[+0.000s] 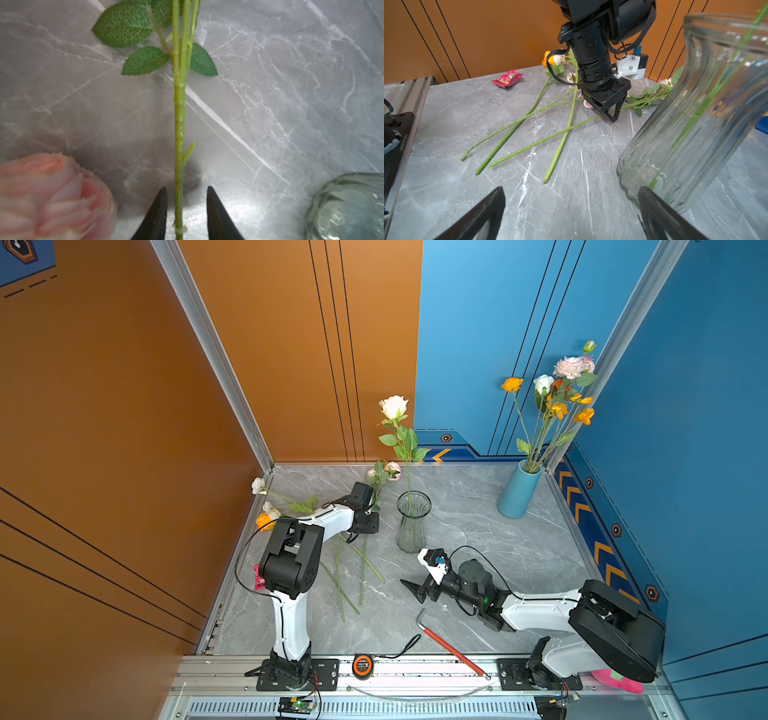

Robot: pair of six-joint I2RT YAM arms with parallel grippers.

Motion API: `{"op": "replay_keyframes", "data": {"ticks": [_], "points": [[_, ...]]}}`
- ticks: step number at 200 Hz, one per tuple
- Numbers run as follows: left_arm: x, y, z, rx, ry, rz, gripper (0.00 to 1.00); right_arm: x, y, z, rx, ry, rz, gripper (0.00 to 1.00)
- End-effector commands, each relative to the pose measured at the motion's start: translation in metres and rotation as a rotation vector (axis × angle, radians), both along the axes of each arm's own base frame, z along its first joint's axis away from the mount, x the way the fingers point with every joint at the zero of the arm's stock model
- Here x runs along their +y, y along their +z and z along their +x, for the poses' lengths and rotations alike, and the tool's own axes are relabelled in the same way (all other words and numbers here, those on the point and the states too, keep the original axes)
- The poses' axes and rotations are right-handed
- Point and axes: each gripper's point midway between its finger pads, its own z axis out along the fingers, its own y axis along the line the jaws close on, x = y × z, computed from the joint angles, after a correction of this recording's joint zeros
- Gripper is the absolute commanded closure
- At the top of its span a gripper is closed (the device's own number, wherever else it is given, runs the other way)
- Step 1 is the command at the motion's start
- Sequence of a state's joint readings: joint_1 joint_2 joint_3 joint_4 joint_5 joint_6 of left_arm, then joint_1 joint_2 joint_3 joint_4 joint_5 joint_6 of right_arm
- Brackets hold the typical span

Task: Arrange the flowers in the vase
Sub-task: 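Close the left gripper on the pink rose stems in the pile, then lift the pink roses up above the glass vase with the left gripper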

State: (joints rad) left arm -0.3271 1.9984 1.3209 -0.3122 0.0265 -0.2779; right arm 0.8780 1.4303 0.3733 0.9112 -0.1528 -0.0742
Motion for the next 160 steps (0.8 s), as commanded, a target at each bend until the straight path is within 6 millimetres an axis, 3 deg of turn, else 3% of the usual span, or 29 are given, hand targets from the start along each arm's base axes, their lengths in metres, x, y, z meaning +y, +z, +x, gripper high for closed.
{"op": "replay_keyframes", "data": {"ticks": [1, 36, 59, 120, 160], "points": [[0.006, -0.006, 0.002, 0.023, 0.008, 0.024, 0.75, 0.002, 0.016, 0.005, -0.04, -0.019, 0.014, 0.0], [0.008, 0.003, -0.001, 0.02, 0.005, 0.026, 1.0, 0.0, 0.016, 0.005, -0.043, -0.023, 0.008, 0.0], [0.012, 0.023, -0.008, -0.002, 0.011, 0.023, 1.0, 0.0, 0.016, 0.006, -0.044, -0.026, 0.006, 0.0], [0.049, 0.116, -0.027, -0.199, 0.103, 0.0, 1.0, -0.003, 0.018, 0.007, -0.043, -0.03, 0.013, 0.0], [0.083, 0.193, -0.044, -0.409, 0.22, 0.044, 1.0, -0.004, 0.021, 0.006, -0.04, -0.025, 0.027, 0.0]]}}
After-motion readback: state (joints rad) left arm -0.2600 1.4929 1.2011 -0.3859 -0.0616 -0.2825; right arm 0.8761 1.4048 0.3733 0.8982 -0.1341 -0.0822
